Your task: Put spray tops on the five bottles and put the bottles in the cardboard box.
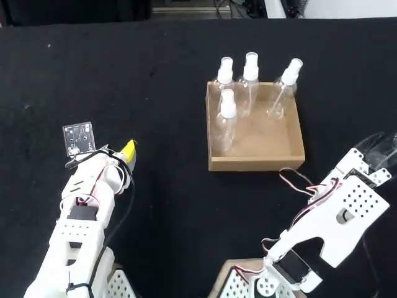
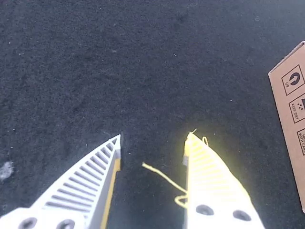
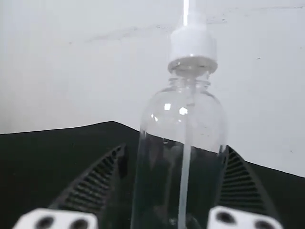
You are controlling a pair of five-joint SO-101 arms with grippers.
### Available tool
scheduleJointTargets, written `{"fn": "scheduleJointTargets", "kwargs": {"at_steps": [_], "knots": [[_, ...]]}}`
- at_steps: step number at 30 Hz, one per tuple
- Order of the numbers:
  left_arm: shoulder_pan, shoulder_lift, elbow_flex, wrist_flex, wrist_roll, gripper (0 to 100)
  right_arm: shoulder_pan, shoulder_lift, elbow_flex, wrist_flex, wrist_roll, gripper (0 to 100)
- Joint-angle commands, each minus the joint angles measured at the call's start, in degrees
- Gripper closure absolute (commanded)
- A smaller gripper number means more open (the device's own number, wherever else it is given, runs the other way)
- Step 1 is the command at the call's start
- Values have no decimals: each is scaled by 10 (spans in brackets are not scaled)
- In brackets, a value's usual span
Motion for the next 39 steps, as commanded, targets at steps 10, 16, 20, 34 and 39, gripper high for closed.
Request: {"fn": "scheduleJointTargets", "kwargs": {"at_steps": [10,16,20,34,39], "knots": [[-5,-7,-6,-15,6,787,-4,4,-3,-15,11,728],[-5,-7,-7,-15,6,787,-3,4,-3,-15,9,629],[-5,-7,-7,-15,6,787,-2,-5,-1,-15,10,658],[-5,-7,-6,-13,6,787,-16,-222,216,-12,5,669],[-5,-7,-6,-14,6,787,-16,-278,281,-13,6,669]]}}
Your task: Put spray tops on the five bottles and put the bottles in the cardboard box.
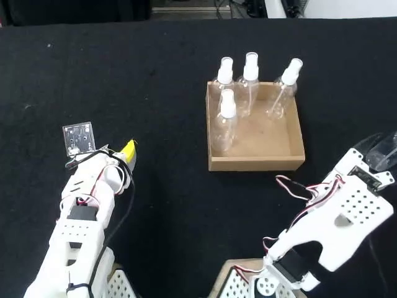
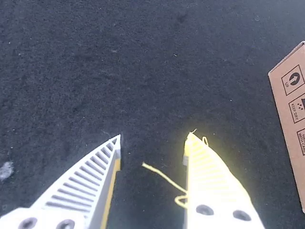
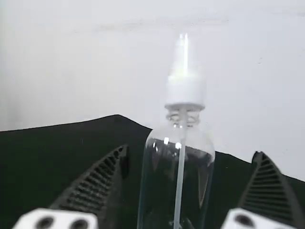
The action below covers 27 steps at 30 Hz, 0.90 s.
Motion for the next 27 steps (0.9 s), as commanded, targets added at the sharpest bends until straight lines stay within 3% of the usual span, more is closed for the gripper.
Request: {"fn": "scheduleJointTargets", "kwargs": {"at_steps": [1,11,17,27], "knots": [[-6,-7,-6,-14,6,787,-10,-80,53,-15,1,669],[-5,-7,-6,-15,6,787,27,-270,240,-13,1,672],[-4,-7,-6,-15,6,787,55,-305,278,-2,4,673],[-1,-7,-6,-15,6,787,55,-458,279,246,87,673]]}}
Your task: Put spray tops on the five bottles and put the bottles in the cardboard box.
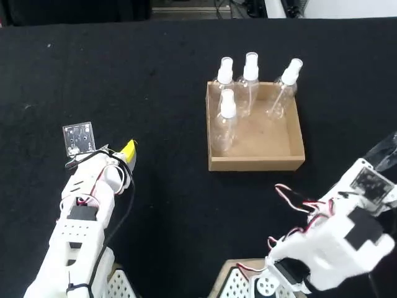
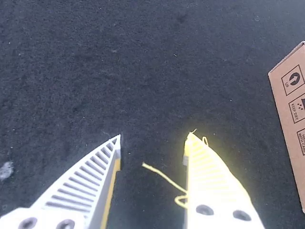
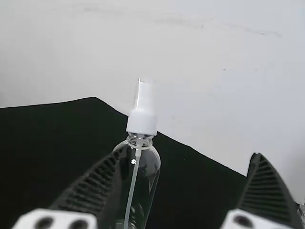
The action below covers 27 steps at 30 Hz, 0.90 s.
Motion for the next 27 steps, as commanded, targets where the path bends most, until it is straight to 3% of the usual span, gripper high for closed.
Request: {"fn": "scheduleJointTargets", "kwargs": {"at_steps": [1,9,16,27], "knots": [[-1,-7,-6,-15,6,787,11,-103,3,99,18,673],[-1,-7,-6,-14,6,787,5,-309,-45,447,16,673],[-1,-7,-6,-12,6,787,-7,-276,-248,760,-13,673],[-1,-7,-6,-13,6,787,-47,-172,-282,730,9,673]]}}
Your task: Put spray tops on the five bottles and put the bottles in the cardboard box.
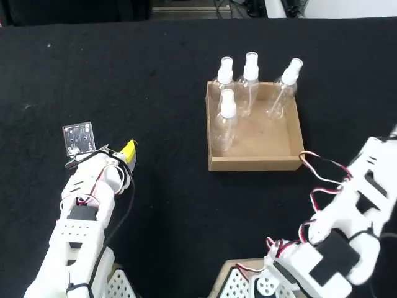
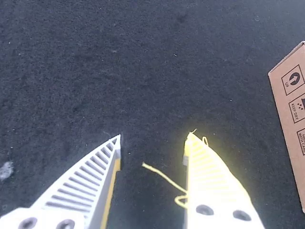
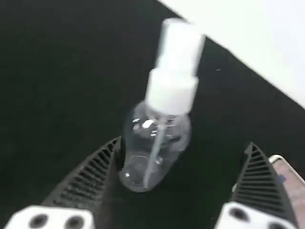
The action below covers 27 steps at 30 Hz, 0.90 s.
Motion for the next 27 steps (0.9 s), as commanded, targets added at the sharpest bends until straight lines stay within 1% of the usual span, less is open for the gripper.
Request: {"fn": "scheduleJointTargets", "kwargs": {"at_steps": [1,4,8,14,21,27], "knots": [[-1,-7,-6,-13,6,787,-22,6,-39,-23,6,673],[-1,-7,-6,-13,6,787,-23,15,-43,-38,6,673],[-1,-7,-6,-13,6,787,-18,39,-39,-106,6,673],[-1,-7,-6,-13,6,787,-18,95,-43,-174,10,673],[-1,-7,-6,-13,6,787,-18,113,-43,-217,6,673],[-1,-7,-6,-12,6,787,-20,114,-50,-217,6,673]]}}
